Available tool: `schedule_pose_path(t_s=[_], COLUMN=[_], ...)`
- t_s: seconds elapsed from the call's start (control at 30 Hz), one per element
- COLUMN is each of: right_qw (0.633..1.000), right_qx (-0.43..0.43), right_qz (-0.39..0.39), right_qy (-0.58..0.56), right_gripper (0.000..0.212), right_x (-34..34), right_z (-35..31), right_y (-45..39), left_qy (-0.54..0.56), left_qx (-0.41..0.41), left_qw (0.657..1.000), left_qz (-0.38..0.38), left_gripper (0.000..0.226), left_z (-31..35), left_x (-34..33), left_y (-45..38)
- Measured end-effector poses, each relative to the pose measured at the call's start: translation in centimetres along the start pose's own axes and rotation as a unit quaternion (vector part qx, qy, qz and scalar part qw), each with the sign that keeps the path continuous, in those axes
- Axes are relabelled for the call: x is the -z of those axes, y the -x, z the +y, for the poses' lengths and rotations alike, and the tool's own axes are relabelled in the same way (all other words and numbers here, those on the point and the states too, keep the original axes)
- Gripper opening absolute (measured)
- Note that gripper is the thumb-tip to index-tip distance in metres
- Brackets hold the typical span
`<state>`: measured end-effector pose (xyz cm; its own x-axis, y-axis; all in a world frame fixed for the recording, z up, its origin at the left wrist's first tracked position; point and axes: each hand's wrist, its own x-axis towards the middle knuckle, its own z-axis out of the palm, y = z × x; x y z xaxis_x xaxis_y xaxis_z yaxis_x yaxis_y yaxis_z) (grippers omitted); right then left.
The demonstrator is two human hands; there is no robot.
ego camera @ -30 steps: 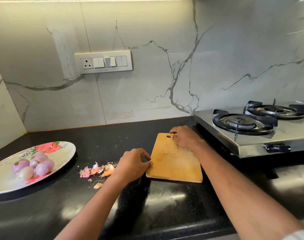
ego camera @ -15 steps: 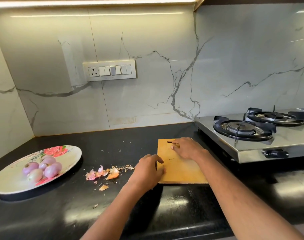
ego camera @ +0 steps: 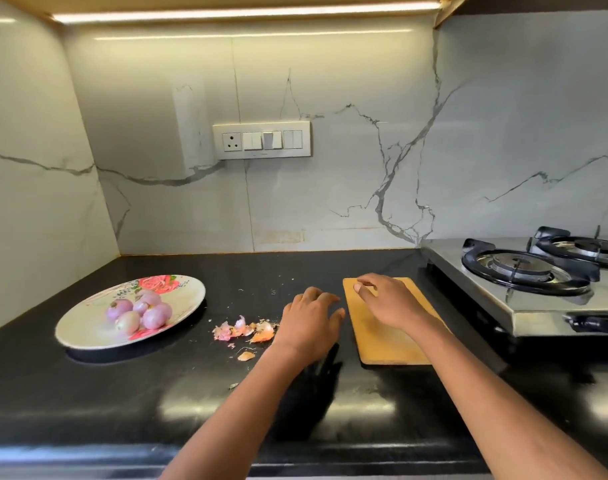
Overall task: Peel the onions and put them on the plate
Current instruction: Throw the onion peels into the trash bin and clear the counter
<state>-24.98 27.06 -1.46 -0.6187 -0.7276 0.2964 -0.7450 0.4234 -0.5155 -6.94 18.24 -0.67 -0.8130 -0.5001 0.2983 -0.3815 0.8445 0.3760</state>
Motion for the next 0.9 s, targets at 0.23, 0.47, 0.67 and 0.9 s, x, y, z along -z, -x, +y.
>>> schedule_pose_path(t_s=[0.23,0.47,0.67,0.9], right_qw=[0.989,0.98,0.96,0.946], right_qx=[0.024,0.007,0.026,0.056], right_qz=[-0.097,-0.159,-0.207,-0.275], right_qy=[-0.109,-0.122,-0.186,-0.162], right_gripper=[0.052,0.064,0.077,0.065], right_x=[-5.9,-10.5,-12.1,-12.6], right_z=[-10.9,-17.4,-19.3,-20.6], right_y=[3.0,4.0,2.8,3.7], left_qy=[0.154,0.297,0.339,0.364], left_qx=[0.124,0.179,0.212,0.214], left_qw=[0.975,0.928,0.905,0.89], left_qz=[0.102,0.139,0.148,0.17], left_gripper=[0.041,0.045,0.054,0.055], left_z=[-8.7,-14.5,-17.1,-18.1], left_x=[5.7,8.0,8.3,9.0], left_y=[3.8,8.4,10.5,11.9])
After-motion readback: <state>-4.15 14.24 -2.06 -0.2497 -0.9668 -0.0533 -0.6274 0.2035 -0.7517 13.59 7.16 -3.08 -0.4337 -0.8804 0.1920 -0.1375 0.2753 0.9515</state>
